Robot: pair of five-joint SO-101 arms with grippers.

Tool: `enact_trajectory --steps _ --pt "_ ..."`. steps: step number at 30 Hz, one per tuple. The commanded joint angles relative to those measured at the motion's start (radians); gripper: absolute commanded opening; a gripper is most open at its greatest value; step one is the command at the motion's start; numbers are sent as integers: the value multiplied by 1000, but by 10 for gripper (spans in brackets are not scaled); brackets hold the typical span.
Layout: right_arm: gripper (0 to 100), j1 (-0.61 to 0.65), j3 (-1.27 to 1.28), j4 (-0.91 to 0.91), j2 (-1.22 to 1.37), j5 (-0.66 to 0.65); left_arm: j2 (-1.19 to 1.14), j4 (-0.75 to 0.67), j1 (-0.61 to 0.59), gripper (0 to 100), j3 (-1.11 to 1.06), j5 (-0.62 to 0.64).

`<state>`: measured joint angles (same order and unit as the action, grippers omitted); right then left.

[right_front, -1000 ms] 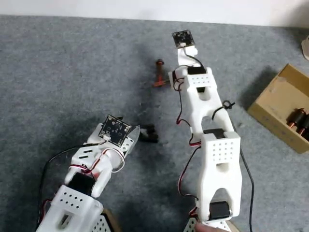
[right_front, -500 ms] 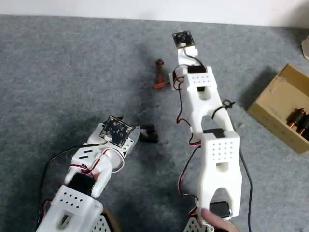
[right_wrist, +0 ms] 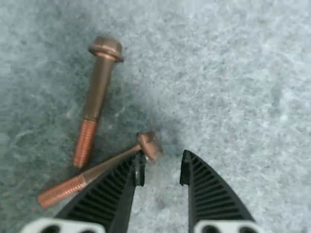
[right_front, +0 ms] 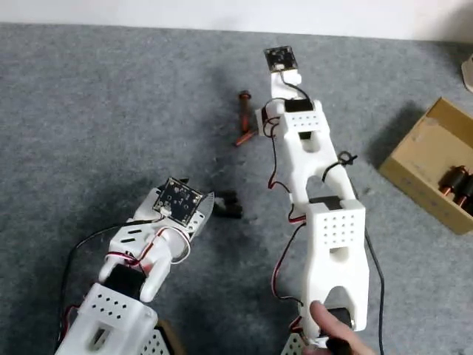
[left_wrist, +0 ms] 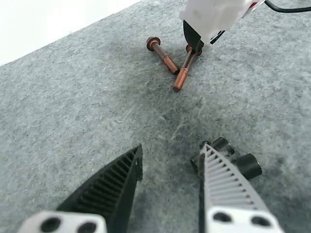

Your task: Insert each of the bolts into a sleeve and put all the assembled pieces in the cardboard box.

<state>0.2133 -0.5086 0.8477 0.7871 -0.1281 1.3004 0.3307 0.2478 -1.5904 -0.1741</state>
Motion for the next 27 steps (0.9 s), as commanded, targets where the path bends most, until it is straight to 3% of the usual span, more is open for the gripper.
enact_trajectory --steps 1,11,17,27 --pt "121 -10 -21 -31 -5 8 10 -26 -1 179 30 -5" --pt "121 76 -18 -58 -5 12 10 -26 -2 179 30 -6" --pt "121 74 -19 -53 -13 133 10 -23 -2 179 44 -8" --pt "120 134 -18 -10 -12 89 10 -23 -2 178 44 -8"
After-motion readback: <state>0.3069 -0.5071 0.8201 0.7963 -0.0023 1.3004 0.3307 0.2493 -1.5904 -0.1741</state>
